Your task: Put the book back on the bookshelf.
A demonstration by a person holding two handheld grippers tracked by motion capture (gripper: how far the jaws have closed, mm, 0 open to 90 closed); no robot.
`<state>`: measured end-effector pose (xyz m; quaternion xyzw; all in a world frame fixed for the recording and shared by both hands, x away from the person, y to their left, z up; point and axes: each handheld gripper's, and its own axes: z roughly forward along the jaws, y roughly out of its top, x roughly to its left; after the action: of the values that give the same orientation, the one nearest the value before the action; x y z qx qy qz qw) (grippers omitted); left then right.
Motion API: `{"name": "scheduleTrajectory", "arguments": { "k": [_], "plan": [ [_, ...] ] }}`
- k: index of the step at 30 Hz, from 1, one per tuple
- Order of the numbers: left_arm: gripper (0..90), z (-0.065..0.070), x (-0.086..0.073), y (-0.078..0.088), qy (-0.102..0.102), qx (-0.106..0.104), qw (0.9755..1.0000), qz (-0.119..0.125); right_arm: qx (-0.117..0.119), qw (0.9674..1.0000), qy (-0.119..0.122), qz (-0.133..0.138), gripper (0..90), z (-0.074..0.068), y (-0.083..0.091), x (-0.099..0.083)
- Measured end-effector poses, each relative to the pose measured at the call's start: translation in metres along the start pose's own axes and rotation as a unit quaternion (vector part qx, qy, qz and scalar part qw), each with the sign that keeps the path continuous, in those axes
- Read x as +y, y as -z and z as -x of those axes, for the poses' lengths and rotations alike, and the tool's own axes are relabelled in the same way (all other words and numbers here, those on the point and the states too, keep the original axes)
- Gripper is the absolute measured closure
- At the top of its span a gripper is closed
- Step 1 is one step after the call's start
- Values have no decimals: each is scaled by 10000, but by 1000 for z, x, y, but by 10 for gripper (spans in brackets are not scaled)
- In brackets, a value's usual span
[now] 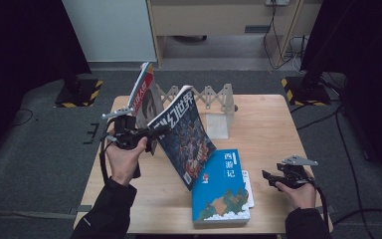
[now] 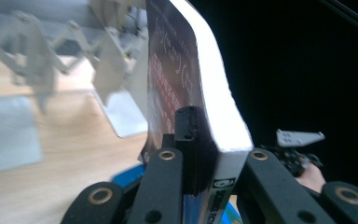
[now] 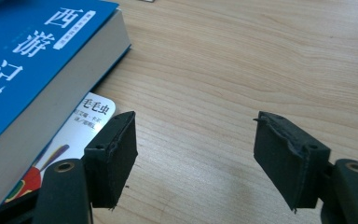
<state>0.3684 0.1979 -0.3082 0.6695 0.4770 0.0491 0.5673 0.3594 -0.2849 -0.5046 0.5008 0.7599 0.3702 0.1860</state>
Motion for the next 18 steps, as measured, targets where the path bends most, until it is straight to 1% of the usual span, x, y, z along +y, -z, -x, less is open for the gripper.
{"name": "scheduleTrajectory", "arguments": {
  "k": [3,5,8,9,11,13,14,18],
  "plan": [
    [817,-5,7,8,9,153,9998,141,-51,10000,62,-47,291,2,-2,-1],
    [818,-9,13,16,6,308,9992,267,-83,9999,34,-93,287,2,-3,-2],
    [817,-12,20,24,-95,549,9976,412,-114,9997,82,-174,282,4,-4,-3],
    [817,-13,23,27,-157,671,9966,458,-127,9997,81,-191,282,4,-4,-3],
    [817,-14,28,31,-230,837,9948,527,-148,9995,138,-234,276,4,-6,-4],
    [817,-15,33,34,-297,1030,9923,617,-166,9993,196,-258,270,5,-7,-4],
    [818,-16,35,34,-318,1083,9915,641,-176,9992,220,-281,270,6,-7,-4],
    [817,-20,42,35,-428,1377,9862,809,-178,9990,239,-328,270,7,-9,-5]
  ]
}}
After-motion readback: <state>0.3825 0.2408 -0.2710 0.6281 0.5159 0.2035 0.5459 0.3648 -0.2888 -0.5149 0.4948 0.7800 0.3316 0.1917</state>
